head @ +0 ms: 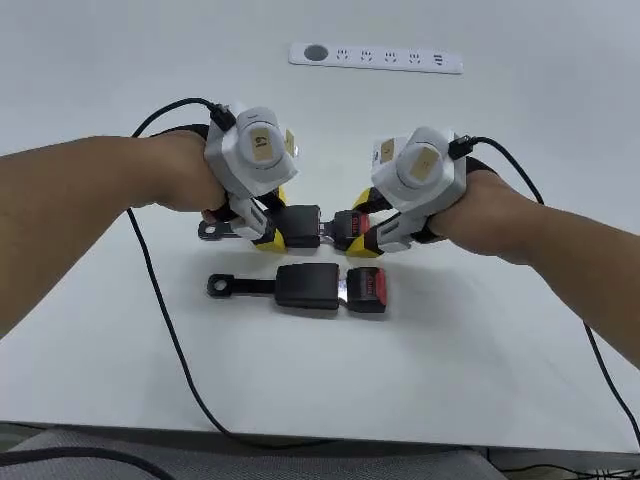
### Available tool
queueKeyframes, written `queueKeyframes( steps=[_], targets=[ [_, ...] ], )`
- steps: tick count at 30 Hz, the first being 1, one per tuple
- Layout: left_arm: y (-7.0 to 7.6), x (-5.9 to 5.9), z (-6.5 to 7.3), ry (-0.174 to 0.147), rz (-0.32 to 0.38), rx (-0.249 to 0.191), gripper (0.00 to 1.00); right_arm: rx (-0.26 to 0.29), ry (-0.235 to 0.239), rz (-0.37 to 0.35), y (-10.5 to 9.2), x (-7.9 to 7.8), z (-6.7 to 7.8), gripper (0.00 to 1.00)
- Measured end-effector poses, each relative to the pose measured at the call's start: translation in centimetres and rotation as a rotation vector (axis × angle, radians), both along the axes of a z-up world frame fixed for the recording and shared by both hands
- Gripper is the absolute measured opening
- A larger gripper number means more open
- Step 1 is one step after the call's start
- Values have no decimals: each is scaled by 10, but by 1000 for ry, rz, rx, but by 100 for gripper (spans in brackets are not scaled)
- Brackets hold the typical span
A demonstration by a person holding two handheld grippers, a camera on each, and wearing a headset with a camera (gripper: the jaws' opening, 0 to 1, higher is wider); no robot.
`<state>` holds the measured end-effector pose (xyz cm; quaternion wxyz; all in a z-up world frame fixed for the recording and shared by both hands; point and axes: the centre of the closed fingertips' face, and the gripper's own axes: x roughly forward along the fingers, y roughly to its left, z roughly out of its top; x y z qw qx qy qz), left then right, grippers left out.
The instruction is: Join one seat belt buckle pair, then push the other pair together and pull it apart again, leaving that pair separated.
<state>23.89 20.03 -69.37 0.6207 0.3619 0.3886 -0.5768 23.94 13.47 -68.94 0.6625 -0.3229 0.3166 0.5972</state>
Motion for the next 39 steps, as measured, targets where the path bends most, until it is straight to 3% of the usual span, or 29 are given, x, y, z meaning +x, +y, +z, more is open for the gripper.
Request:
queueKeyframes(
  steps=[27,39],
  targets=[
    [0,1,0,5,16,-10,32,22,9,-26,6,3,0,31],
    [1,2,0,5,20,-1,33,26,9,-42,-8,0,1,32]
  ],
)
